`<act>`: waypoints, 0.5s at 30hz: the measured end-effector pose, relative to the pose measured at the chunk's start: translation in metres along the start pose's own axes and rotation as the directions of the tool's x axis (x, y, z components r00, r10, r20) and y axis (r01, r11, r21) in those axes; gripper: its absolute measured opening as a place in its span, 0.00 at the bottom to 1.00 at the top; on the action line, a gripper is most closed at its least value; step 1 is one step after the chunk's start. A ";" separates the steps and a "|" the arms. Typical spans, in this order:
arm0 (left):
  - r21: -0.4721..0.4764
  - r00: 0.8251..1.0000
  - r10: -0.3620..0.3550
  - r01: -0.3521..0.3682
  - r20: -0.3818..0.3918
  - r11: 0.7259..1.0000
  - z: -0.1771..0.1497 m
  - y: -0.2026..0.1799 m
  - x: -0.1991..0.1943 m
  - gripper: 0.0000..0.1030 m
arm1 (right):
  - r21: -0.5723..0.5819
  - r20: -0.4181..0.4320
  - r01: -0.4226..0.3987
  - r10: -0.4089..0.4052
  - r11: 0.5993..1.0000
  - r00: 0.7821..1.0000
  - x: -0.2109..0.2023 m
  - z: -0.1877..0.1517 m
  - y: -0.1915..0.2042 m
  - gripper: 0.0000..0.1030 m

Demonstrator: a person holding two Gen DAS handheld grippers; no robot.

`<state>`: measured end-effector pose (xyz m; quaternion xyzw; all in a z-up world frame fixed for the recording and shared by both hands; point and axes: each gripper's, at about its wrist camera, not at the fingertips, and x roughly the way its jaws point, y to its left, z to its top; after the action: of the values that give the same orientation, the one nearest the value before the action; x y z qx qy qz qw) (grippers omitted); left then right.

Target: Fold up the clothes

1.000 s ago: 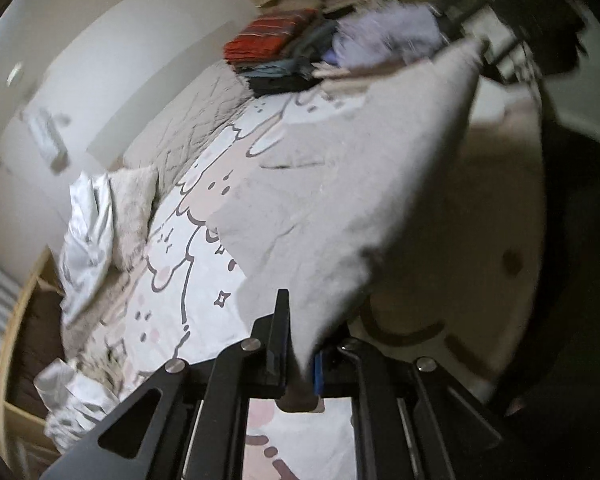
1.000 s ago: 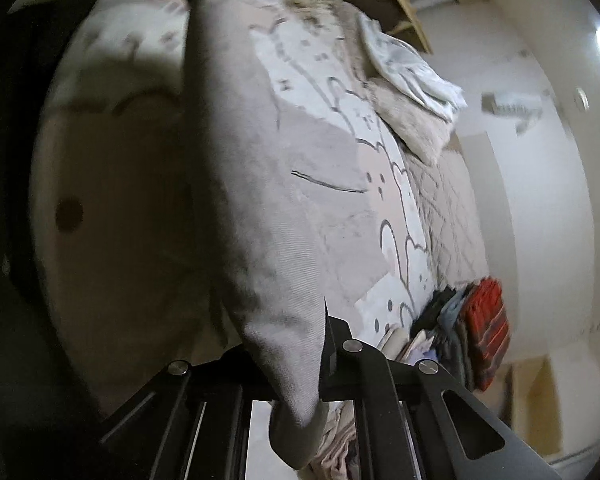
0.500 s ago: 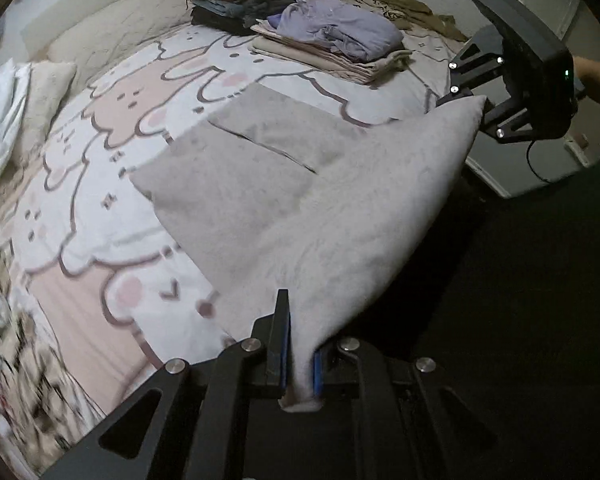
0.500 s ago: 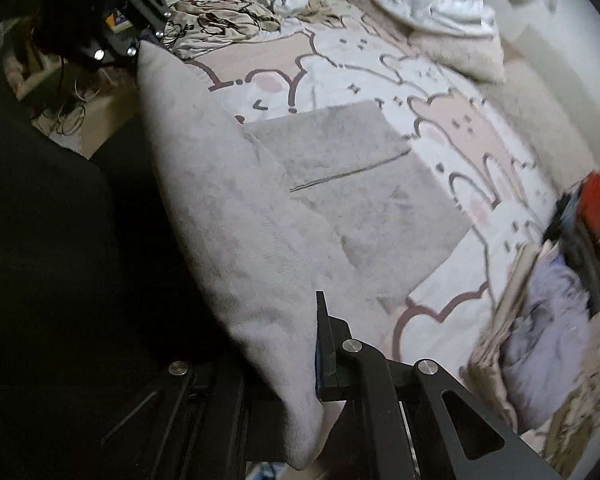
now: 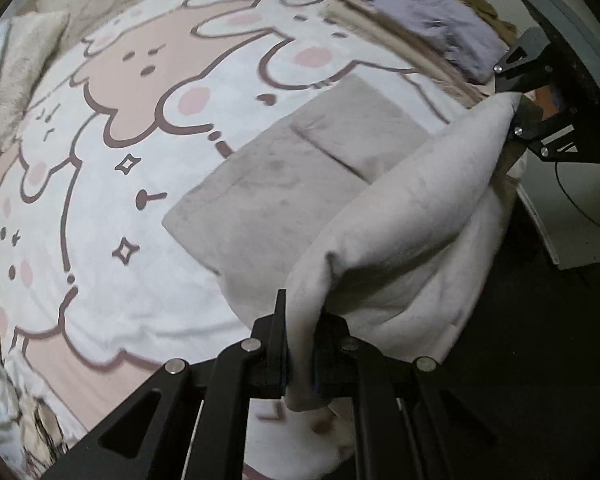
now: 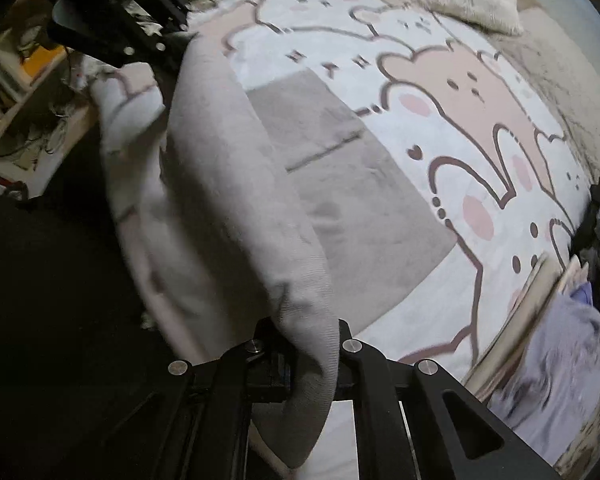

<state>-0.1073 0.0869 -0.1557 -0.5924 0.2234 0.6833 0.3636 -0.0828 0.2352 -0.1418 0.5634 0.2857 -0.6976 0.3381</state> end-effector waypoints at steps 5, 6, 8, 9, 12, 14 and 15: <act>-0.073 0.997 -0.067 0.065 -0.031 0.995 0.022 0.042 0.022 0.09 | 0.027 -0.039 -0.041 0.042 0.999 0.998 0.027 0.023 -0.043 0.08; -0.095 0.994 -0.094 0.089 -0.048 0.991 0.024 0.049 0.029 0.09 | 0.038 -0.047 -0.059 0.060 0.998 0.997 0.033 0.027 -0.051 0.08; -0.141 0.986 -0.146 0.134 -0.079 0.981 0.026 0.063 0.042 0.09 | 0.057 -0.066 -0.093 0.096 0.994 0.993 0.047 0.035 -0.067 0.08; -0.168 0.980 -0.174 0.157 -0.091 0.973 0.028 0.069 0.049 0.09 | 0.060 -0.082 -0.102 0.107 0.993 0.991 0.056 0.037 -0.070 0.08; -0.246 0.965 -0.243 0.213 -0.099 0.946 0.032 0.088 0.058 0.13 | 0.082 -0.130 -0.101 0.111 0.991 0.985 0.083 0.043 -0.084 0.12; -0.286 0.957 -0.274 0.238 -0.092 0.928 0.035 0.101 0.060 0.17 | 0.103 -0.136 -0.078 0.092 0.992 0.986 0.089 0.045 -0.093 0.36; -0.295 0.961 -0.263 0.228 -0.083 0.928 0.036 0.107 0.059 0.22 | 0.114 -0.140 -0.066 0.082 0.991 0.987 0.093 0.045 -0.098 0.54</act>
<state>-0.2145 0.0589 -0.2193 -0.7019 0.0690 0.6199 0.3438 -0.2001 0.2457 -0.2216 0.6401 0.2499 -0.6565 0.3112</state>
